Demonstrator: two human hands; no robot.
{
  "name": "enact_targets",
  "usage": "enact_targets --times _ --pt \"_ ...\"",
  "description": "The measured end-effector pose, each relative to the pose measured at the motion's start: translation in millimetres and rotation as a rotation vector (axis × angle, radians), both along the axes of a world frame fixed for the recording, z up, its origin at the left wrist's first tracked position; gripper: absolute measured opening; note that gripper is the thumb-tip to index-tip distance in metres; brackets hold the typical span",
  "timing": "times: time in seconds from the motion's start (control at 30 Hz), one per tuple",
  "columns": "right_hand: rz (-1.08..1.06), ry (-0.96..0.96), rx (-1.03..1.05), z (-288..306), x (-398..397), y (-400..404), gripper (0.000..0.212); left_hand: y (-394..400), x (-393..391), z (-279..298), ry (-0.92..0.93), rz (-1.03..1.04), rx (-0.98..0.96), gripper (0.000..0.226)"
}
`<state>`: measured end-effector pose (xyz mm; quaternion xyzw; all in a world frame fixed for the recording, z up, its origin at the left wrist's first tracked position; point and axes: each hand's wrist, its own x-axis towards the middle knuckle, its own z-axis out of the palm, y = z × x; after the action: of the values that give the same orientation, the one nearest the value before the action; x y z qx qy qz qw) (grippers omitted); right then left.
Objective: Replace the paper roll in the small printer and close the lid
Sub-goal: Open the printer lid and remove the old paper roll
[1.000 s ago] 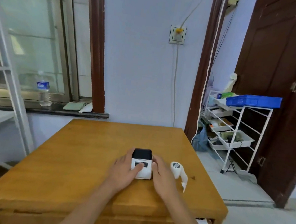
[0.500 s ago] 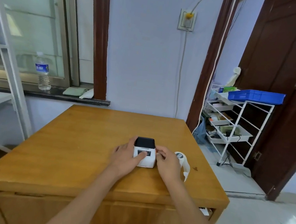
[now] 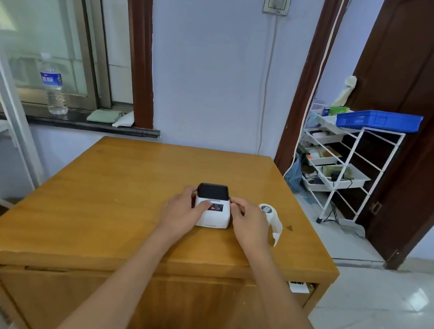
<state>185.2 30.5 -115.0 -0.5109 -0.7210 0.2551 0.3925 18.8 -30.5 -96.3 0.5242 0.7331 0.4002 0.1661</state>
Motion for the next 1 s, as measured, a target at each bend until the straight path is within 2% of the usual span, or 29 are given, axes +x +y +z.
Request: enact_targets --times 0.2,0.43,1.0 --pt "0.005 -0.016 -0.003 1.1 0.1 -0.8 0.031 -2.1 -1.0 0.2 -0.007 0.018 0.01 0.055" --pt "0.014 0.001 -0.036 5.7 1.4 -3.4 0.032 -2.4 -5.2 -3.6 -0.115 -0.002 0.031 0.053" --pt "0.018 -0.023 -0.026 2.7 0.4 4.1 0.028 -1.0 -8.7 -7.6 -0.144 -0.048 0.101 0.053"
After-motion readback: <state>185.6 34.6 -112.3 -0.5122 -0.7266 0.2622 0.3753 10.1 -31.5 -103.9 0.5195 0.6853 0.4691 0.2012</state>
